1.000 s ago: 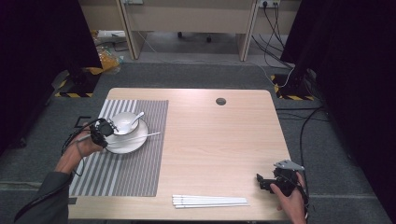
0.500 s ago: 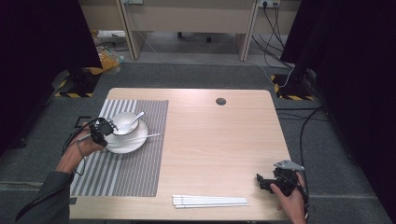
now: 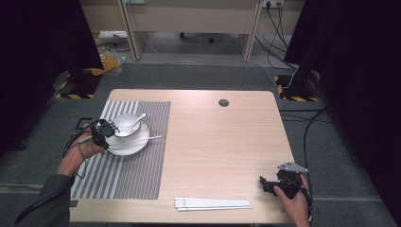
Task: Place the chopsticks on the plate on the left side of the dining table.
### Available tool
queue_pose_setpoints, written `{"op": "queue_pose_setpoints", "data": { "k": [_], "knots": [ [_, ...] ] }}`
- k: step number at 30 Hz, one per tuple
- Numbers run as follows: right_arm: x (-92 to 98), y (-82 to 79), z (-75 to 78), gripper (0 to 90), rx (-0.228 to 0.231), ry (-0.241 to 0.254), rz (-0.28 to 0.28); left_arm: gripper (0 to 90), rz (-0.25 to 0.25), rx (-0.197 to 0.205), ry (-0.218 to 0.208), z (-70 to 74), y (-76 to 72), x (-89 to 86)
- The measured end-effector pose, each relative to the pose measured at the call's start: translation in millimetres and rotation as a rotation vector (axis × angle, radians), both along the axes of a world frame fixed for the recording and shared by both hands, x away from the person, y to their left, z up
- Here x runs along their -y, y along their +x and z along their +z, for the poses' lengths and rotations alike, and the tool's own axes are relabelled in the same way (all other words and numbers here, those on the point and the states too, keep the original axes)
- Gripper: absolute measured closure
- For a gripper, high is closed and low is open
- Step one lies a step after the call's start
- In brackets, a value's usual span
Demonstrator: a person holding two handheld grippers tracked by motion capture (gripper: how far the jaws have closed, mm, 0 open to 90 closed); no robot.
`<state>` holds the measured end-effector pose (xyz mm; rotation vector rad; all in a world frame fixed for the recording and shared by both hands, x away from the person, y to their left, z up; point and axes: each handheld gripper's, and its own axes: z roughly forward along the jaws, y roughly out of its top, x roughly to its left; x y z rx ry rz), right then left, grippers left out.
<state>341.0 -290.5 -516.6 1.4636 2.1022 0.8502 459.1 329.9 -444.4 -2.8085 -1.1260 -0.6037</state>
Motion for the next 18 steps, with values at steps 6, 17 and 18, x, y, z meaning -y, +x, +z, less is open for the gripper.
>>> {"op": "queue_pose_setpoints", "data": {
  "k": [6,17,18],
  "knots": [
    [-0.1,0.1,0.0,0.2,0.0,0.0,0.0,70.5,0.005,0.006,0.003,-0.5,2.3,-1.0],
    [-0.2,0.2,-0.1,0.2,0.0,0.0,0.001,68.6,0.02,0.022,0.007,-0.8,3.5,-0.4],
    [-0.2,0.3,-0.1,0.2,0.0,0.0,0.001,68.2,0.019,0.025,0.005,-0.6,3.3,-0.5]
  ]
}}
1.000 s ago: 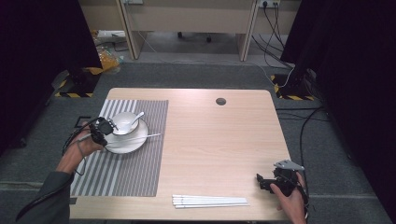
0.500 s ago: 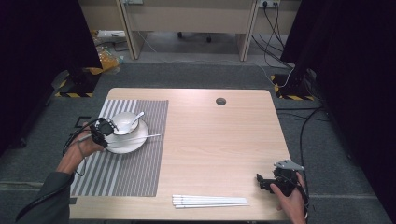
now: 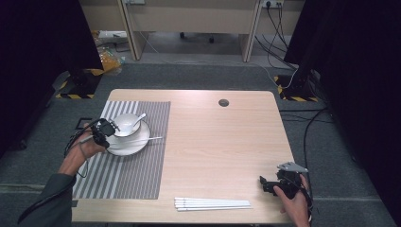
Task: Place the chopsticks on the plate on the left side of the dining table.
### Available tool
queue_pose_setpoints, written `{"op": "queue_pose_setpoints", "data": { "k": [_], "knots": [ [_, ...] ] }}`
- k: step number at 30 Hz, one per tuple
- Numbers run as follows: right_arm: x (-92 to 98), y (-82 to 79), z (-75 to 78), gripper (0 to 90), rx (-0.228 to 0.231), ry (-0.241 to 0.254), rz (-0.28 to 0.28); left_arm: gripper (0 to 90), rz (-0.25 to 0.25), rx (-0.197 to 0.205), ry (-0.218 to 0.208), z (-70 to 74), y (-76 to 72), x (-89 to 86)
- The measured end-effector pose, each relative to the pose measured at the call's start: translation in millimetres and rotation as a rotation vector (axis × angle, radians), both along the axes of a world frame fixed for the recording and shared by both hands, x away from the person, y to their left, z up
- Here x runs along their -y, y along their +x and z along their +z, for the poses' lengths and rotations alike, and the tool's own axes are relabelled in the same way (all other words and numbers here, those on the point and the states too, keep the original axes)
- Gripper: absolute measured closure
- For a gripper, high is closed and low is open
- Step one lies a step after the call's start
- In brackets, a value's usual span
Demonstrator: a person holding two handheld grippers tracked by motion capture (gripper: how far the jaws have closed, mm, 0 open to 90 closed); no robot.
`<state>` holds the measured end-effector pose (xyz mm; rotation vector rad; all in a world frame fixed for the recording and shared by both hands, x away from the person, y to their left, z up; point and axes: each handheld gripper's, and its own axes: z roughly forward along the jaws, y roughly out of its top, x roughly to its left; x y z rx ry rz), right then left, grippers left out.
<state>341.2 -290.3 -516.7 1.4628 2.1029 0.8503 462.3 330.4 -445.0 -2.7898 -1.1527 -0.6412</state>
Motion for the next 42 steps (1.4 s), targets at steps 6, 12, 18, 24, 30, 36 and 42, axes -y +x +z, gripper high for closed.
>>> {"op": "queue_pose_setpoints", "data": {
  "k": [6,12,18,24,30,36,42],
  "knots": [
    [-0.1,0.1,0.0,0.3,0.0,0.0,0.0,65.9,-0.005,0.005,0.002,4.4,-3.8,-0.2],
    [-0.1,0.2,0.0,0.3,0.001,-0.001,0.001,60.5,0.011,0.01,-0.073,12.4,-13.7,1.9],
    [-0.1,0.3,0.0,0.3,0.001,-0.001,0.001,56.3,-0.009,-0.005,-0.199,16.0,-27.9,16.9],
    [-0.2,0.4,-0.1,0.3,0.002,-0.002,0.0,50.1,-0.064,-0.026,-0.318,15.8,-41.1,44.9],
    [-0.2,0.4,-0.1,0.3,0.001,-0.001,0.0,44.2,-0.145,-0.05,-0.409,11.5,-52.4,81.2],
    [-0.2,0.4,-0.1,0.3,0.001,-0.001,0.0,37.8,-0.2,-0.06,-0.448,9.7,-61.8,113.4],
    [-0.2,0.3,0.0,0.3,0.0,-0.002,0.001,31.6,-0.254,-0.064,-0.498,8.0,-69.5,141.6]
  ]
}}
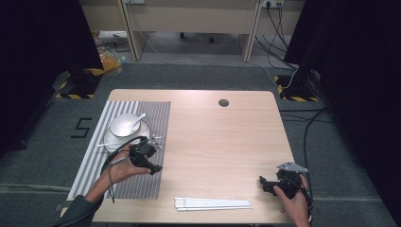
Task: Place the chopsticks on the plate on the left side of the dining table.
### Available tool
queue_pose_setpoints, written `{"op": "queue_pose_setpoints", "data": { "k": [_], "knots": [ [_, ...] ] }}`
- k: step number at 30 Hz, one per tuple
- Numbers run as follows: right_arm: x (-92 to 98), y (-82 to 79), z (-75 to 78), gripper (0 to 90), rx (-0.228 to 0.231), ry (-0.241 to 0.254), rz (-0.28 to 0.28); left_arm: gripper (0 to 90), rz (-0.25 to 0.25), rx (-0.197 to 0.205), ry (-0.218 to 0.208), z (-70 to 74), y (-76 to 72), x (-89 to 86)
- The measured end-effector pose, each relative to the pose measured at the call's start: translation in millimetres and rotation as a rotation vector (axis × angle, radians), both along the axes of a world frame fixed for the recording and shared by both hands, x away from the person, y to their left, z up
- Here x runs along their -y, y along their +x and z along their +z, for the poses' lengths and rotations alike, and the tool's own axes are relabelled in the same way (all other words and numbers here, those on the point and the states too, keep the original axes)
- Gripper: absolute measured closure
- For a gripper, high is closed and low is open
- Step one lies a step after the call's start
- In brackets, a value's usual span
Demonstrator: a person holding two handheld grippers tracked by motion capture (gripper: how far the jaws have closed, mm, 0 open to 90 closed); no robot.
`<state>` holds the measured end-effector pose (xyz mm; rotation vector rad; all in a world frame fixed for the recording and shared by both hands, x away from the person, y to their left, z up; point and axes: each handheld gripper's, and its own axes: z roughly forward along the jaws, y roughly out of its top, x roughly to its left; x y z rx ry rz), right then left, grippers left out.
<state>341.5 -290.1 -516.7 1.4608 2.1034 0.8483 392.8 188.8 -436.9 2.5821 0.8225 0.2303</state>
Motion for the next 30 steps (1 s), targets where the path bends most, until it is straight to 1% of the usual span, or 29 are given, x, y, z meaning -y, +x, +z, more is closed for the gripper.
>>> {"op": "queue_pose_setpoints", "data": {
  "k": [1,3,6,7,10,11,15,21,23,26,27,30],
  "knots": [
    [0.0,0.0,0.0,0.3,0.0,0.0,0.0,30.3,-0.008,0.003,-0.015,-1.1,-2.1,6.4],
    [0.0,0.0,0.0,0.3,0.0,0.0,0.0,30.2,-0.031,0.003,-0.015,-1.9,-4.9,15.4],
    [0.0,0.0,0.0,0.3,0.0,0.0,0.001,30.7,-0.079,-0.002,-0.014,-4.2,-10.9,32.7],
    [0.0,0.0,0.0,0.3,0.0,0.0,0.001,30.8,-0.109,-0.005,-0.005,-5.1,-13.8,41.8],
    [0.0,0.0,0.0,0.3,0.0,0.0,0.001,31.6,-0.151,-0.006,0.002,-6.8,-18.4,57.2],
    [0.0,0.0,0.0,0.3,0.0,0.0,0.001,31.7,-0.173,-0.012,0.01,-8.0,-20.3,64.6],
    [0.0,0.0,0.0,0.3,0.0,0.0,0.001,31.8,-0.232,-0.02,0.035,-12.0,-27.5,85.4],
    [0.2,0.1,0.0,0.3,0.002,-0.003,0.005,31.6,-0.285,-0.024,0.052,-17.6,-37.3,104.4],
    [0.0,0.0,0.0,0.3,0.001,-0.002,0.004,31.6,-0.307,-0.025,0.065,-19.7,-40.3,110.1],
    [0.0,0.0,0.0,0.3,0.0,-0.001,0.005,31.7,-0.325,-0.028,0.072,-23.3,-43.5,115.8],
    [0.0,0.0,0.0,0.3,0.0,-0.001,0.005,31.6,-0.332,-0.027,0.08,-24.4,-44.3,117.4],
    [0.0,0.0,0.0,0.3,0.0,0.0,0.005,31.6,-0.341,-0.031,0.089,-27.8,-46.0,120.8]
  ]
}}
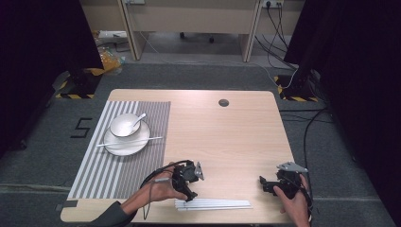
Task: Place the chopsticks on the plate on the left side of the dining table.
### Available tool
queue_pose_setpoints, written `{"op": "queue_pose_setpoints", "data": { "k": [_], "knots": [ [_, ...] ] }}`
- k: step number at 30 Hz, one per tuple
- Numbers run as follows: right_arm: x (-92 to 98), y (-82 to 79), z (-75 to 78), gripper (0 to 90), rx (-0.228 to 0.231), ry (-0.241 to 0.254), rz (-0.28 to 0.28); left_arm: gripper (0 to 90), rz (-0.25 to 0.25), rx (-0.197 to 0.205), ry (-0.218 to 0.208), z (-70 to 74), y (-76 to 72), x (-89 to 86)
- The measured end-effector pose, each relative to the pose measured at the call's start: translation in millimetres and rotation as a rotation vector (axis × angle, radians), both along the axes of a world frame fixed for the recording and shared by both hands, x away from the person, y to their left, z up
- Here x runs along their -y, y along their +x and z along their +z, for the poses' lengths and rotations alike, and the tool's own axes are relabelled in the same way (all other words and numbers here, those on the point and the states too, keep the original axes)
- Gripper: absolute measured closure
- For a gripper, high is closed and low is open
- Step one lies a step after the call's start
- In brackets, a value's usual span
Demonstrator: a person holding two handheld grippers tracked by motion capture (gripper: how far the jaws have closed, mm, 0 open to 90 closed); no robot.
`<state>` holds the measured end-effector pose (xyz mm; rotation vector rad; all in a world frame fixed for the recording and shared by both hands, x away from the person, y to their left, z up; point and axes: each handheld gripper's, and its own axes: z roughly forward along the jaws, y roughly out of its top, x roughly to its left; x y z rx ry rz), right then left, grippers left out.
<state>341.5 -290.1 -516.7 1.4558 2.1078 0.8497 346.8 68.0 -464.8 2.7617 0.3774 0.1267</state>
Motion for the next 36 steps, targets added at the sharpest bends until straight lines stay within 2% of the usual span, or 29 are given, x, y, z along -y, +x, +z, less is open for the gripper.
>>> {"op": "queue_pose_setpoints", "data": {
  "k": [9,11,14,15,19,23,36],
  "knots": [
    [0.0,0.0,0.0,0.3,0.0,0.0,0.0,31.9,-0.032,0.011,0.027,-4.2,-1.3,7.9],
    [-0.1,0.0,0.0,0.3,0.0,0.0,0.0,32.0,-0.032,0.005,0.032,-4.4,-2.4,9.7],
    [0.0,0.0,0.0,0.3,0.0,0.0,0.0,32.2,-0.039,0.018,0.045,-4.9,-2.6,11.9],
    [0.0,0.0,0.0,0.3,0.0,0.0,0.0,32.3,-0.041,0.005,0.048,-5.5,-2.6,12.8],
    [-0.3,-0.1,0.0,0.3,-0.001,0.002,-0.001,32.3,-0.045,0.005,0.056,-7.7,-2.7,15.6],
    [-0.3,-0.1,0.0,0.3,-0.001,0.002,0.0,32.5,-0.051,0.016,0.069,-7.7,-1.8,17.8],
    [-0.1,0.0,0.0,0.3,0.0,0.0,0.003,32.8,-0.068,0.015,0.082,-6.7,-4.6,21.7]
  ]
}}
